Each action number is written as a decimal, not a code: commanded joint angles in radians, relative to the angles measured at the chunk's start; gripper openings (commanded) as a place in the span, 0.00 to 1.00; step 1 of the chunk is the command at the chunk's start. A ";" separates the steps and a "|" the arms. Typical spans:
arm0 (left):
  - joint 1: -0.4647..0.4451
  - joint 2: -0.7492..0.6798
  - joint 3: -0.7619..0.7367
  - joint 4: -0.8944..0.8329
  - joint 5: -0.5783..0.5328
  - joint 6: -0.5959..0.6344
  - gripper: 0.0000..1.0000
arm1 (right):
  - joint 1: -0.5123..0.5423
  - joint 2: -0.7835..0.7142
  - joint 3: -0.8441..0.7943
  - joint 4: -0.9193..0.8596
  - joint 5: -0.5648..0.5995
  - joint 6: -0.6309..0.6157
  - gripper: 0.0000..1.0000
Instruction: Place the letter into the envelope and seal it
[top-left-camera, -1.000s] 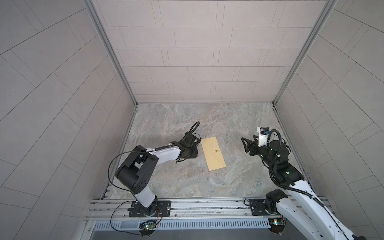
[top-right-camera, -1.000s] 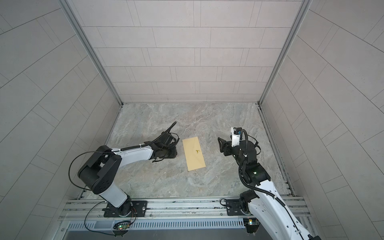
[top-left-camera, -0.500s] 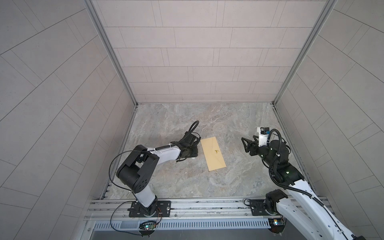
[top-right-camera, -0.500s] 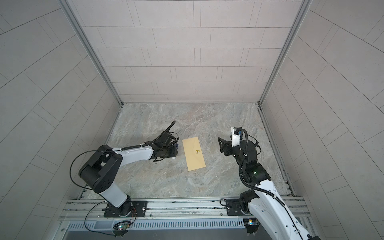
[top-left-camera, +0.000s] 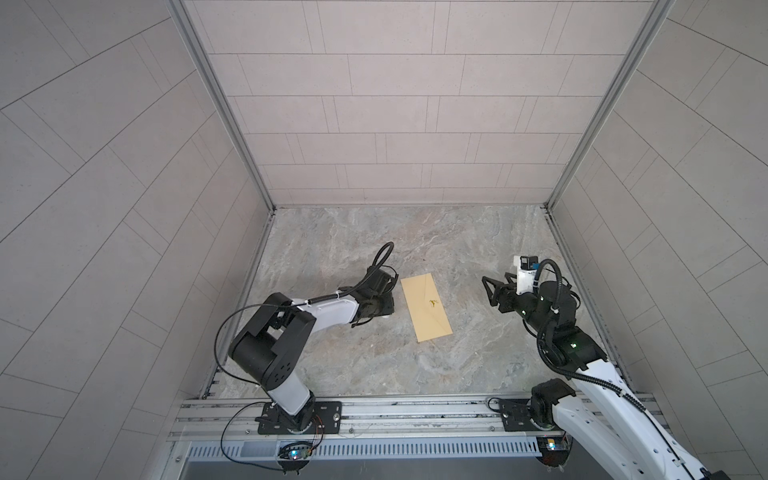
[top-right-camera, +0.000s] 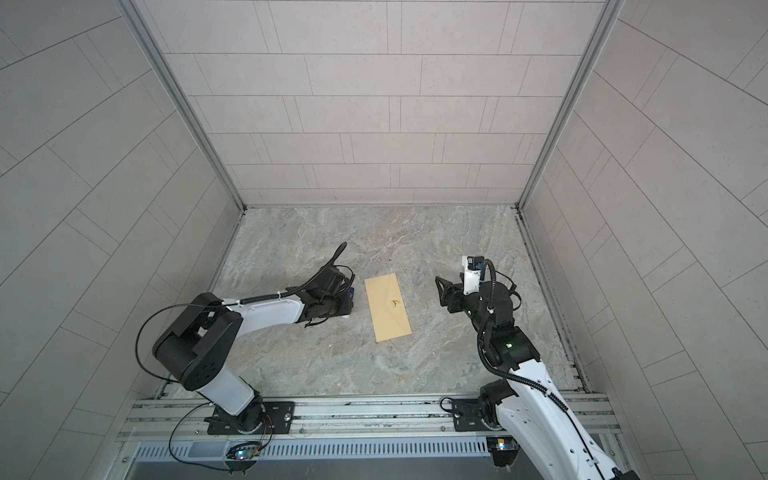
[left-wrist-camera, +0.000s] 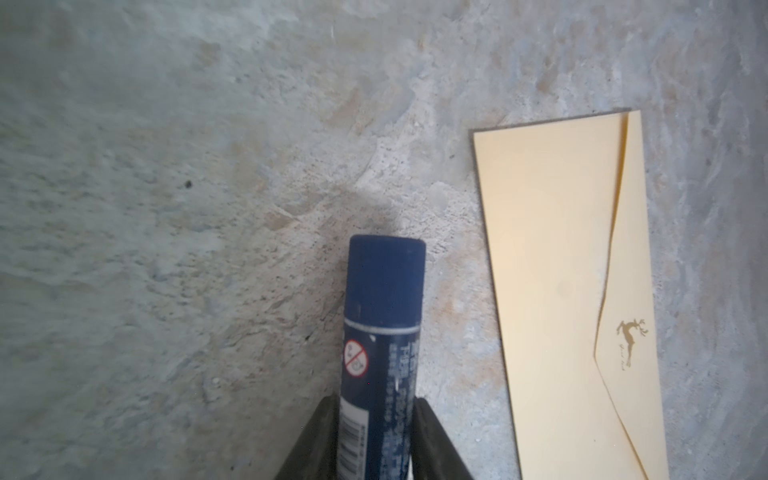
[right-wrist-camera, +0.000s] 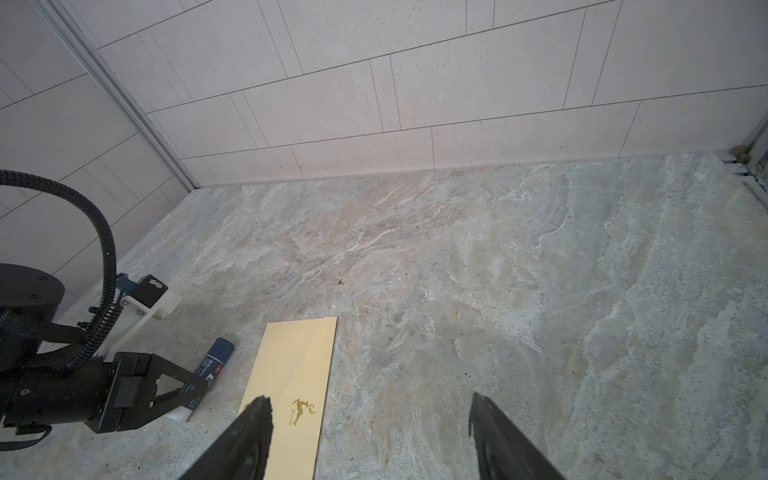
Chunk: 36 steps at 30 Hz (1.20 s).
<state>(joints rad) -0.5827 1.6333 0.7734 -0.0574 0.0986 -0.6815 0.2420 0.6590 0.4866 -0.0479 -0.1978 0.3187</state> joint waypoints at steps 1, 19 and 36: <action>0.007 -0.037 -0.021 0.003 -0.032 -0.024 0.37 | -0.006 -0.004 -0.010 0.029 -0.011 0.015 0.75; 0.007 -0.164 -0.040 0.021 -0.051 -0.011 0.54 | -0.013 0.014 0.016 0.028 -0.007 0.015 0.79; 0.032 -0.703 -0.291 0.499 -0.767 0.591 0.91 | -0.209 0.194 -0.033 0.214 0.278 -0.003 1.00</action>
<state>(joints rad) -0.5720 0.9127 0.5659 0.2352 -0.4393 -0.2970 0.0700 0.8303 0.4923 0.0662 -0.0292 0.3149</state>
